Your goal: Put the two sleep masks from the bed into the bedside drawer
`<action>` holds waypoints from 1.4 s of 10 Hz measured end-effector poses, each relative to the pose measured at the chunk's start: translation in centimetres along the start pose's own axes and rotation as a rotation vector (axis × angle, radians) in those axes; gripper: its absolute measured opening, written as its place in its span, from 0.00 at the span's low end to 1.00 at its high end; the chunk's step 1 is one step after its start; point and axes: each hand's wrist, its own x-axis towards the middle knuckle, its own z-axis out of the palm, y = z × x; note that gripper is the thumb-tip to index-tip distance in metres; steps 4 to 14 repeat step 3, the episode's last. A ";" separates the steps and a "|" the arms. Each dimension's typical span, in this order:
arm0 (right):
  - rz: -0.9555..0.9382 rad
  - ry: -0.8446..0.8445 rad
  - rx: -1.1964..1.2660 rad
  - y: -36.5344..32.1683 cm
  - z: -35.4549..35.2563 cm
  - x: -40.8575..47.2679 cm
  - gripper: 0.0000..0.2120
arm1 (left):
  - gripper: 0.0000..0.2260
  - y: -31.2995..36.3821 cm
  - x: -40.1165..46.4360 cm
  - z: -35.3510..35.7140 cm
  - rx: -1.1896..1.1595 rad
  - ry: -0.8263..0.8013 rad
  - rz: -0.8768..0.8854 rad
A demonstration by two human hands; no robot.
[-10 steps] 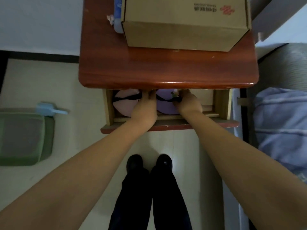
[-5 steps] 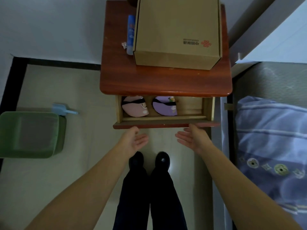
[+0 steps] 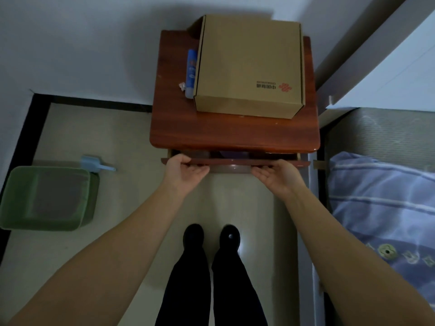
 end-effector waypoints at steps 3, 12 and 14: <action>-0.041 0.033 -0.138 -1.5 1.7 1.3 0.17 | 0.15 1.6 0.8 2.7 0.237 0.007 0.043; -0.041 0.033 -0.138 -1.5 1.7 1.3 0.17 | 0.15 1.6 0.8 2.7 0.237 0.007 0.043; -0.041 0.033 -0.138 -1.5 1.7 1.3 0.17 | 0.15 1.6 0.8 2.7 0.237 0.007 0.043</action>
